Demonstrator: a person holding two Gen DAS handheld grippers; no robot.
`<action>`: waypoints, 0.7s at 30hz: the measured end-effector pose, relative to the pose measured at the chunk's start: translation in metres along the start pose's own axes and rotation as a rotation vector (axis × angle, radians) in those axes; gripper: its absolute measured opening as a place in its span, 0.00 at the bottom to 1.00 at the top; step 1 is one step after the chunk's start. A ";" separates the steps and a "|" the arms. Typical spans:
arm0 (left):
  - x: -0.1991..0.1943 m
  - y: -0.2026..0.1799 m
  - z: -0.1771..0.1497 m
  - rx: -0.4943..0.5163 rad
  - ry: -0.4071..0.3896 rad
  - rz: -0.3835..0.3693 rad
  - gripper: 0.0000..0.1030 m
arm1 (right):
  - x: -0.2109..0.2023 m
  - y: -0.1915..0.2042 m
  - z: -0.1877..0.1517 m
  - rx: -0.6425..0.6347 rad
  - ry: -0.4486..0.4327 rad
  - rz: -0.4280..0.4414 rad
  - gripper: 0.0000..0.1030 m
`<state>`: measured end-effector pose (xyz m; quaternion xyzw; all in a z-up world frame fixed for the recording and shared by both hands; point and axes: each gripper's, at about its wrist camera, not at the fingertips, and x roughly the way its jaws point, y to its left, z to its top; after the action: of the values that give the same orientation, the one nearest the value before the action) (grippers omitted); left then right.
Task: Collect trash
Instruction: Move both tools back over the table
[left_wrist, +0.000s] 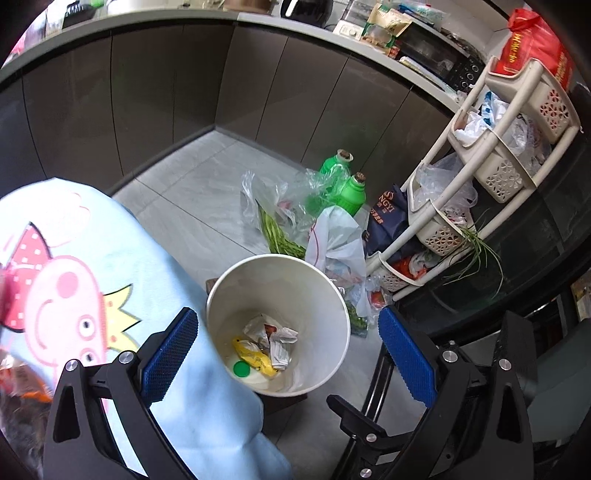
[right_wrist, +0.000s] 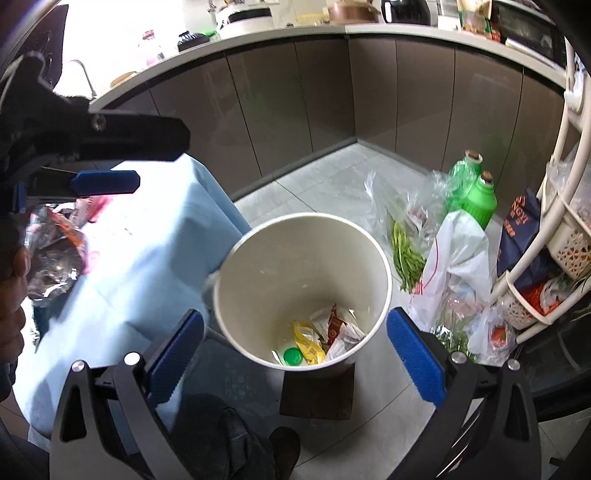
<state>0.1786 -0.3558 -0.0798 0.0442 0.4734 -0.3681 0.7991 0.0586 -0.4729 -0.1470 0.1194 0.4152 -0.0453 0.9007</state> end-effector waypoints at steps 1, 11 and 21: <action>-0.006 -0.002 -0.002 0.007 -0.008 0.008 0.92 | -0.007 0.005 0.001 -0.009 -0.009 0.003 0.97; -0.088 0.008 -0.025 -0.028 -0.129 0.028 0.92 | -0.053 0.055 -0.004 -0.083 -0.064 0.045 0.97; -0.160 0.052 -0.070 -0.146 -0.175 0.170 0.92 | -0.068 0.126 0.005 -0.174 -0.092 0.114 0.97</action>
<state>0.1158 -0.2015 -0.0059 -0.0063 0.4220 -0.2661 0.8666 0.0402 -0.3533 -0.0698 0.0619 0.3684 0.0369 0.9269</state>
